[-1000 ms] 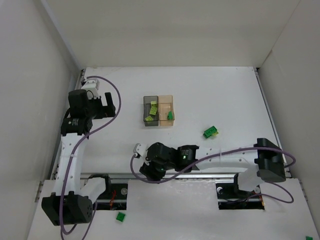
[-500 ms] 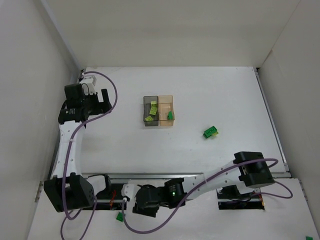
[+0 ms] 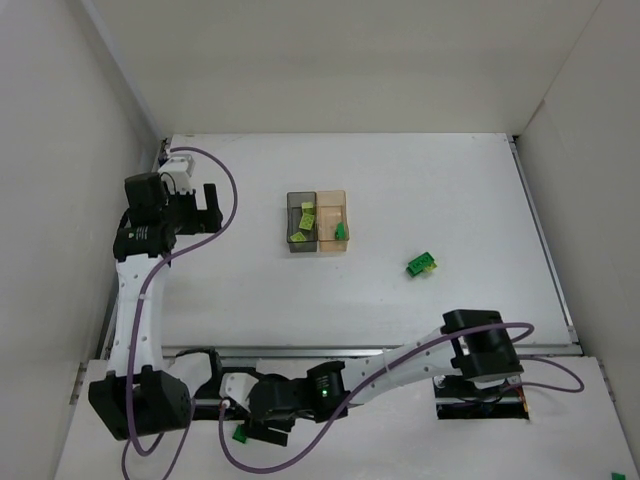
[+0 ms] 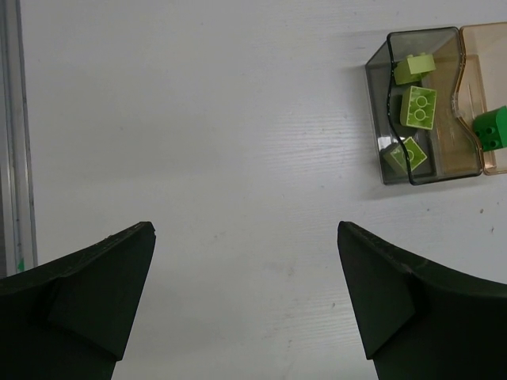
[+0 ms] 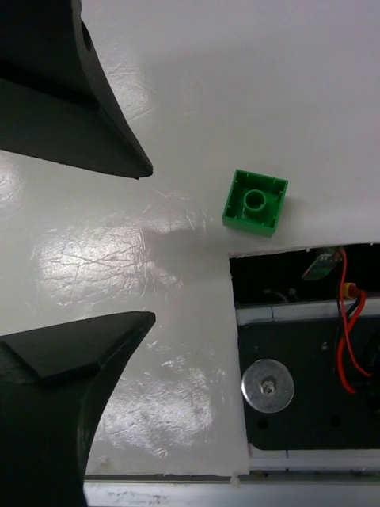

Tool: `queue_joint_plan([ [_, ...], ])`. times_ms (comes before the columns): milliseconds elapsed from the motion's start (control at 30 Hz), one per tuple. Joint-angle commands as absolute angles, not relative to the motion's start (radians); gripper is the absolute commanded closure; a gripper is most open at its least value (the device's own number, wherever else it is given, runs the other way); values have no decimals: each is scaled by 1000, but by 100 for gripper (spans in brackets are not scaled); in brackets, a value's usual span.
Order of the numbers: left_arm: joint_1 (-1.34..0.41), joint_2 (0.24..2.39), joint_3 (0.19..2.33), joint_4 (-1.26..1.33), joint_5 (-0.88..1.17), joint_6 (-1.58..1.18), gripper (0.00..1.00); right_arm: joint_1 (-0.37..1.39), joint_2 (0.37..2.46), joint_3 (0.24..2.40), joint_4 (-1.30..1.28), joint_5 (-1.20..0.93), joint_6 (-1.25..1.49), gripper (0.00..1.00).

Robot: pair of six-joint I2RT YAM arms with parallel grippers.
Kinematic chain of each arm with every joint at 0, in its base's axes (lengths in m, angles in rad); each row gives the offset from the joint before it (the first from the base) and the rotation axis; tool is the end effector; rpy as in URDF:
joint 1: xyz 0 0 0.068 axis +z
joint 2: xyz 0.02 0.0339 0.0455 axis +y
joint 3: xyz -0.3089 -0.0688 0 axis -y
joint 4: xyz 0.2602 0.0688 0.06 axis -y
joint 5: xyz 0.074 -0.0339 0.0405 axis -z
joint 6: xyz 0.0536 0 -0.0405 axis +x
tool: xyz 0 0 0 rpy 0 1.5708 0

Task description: Sort the legos into containers by color

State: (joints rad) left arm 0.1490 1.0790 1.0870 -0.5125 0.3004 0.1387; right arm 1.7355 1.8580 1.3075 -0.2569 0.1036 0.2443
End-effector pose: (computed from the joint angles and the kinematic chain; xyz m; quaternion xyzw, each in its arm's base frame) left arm 0.2431 0.0205 0.3874 0.0717 0.8519 -0.0555 0.5158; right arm -0.0681 0.4435 0.2328 -0.6146 0.6940 0.2846 0.2443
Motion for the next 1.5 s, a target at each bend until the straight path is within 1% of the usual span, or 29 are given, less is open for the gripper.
queue_joint_plan([
  [0,164,1011,1062,-518,305,181,1,1744,1877,1368,-202,78,255,25],
  [200,164,986,1052,-518,296,190,1,1785,1937,1449,-202,69,273,19],
  [400,164,997,1052,-509,317,155,1,1831,2058,1569,-202,145,333,19],
  [467,164,997,1052,-509,318,146,1,1832,2097,1604,-235,169,374,20],
  [600,164,997,1052,-509,318,146,1,1832,2120,1614,-267,287,416,23],
  [733,164,997,1052,-509,327,137,1,1832,2157,1664,-313,360,416,23],
  [967,164,986,1062,-509,337,137,1,1832,2218,1715,-324,339,396,26],
  [1067,164,977,1062,-509,337,137,1,1832,2218,1724,-348,360,405,27],
  [1267,164,957,1052,-518,328,146,1,1832,2169,1638,-321,308,365,30],
  [1333,164,957,1052,-518,328,146,1,1832,2160,1617,-321,296,365,33],
  [1400,164,957,1052,-518,328,155,1,1832,2160,1617,-310,296,365,43],
  [1433,164,957,1052,-518,328,155,1,1832,2160,1617,-310,296,365,61],
  [1467,164,957,1052,-518,328,155,1,1832,2160,1626,-310,296,365,70],
])
